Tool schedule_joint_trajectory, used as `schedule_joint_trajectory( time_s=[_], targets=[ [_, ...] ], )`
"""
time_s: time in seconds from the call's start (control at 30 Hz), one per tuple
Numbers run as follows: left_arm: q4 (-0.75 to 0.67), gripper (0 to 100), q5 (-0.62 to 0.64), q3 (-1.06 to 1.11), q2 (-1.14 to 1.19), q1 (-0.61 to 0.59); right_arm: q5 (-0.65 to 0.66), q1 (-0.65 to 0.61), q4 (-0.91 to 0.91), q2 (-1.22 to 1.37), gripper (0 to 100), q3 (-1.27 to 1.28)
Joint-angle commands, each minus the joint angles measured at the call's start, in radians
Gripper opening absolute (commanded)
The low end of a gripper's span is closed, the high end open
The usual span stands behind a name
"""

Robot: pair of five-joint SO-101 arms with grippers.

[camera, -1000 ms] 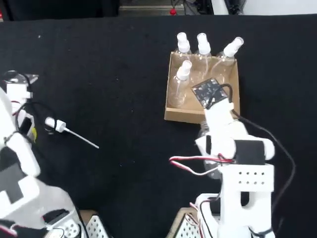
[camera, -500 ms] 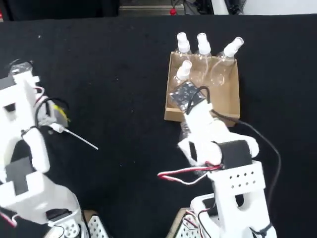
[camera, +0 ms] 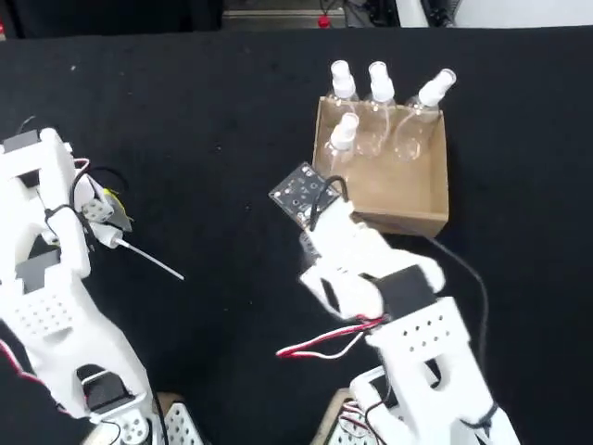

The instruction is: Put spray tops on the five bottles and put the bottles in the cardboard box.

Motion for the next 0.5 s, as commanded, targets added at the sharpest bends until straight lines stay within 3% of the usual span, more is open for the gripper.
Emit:
schedule_joint_trajectory(
  time_s=[0.0, 0.47],
  targets=[
    [0.012, 27, 0.012, -0.107, 0.035, -0.015, -0.026, -0.038, -0.072, -0.022, 1.1, 0.024],
    [0.046, 27, 0.003, -0.136, 0.098, 0.030, -0.026, -0.064, -0.098, -0.022, 1.1, 0.038]
  ],
)
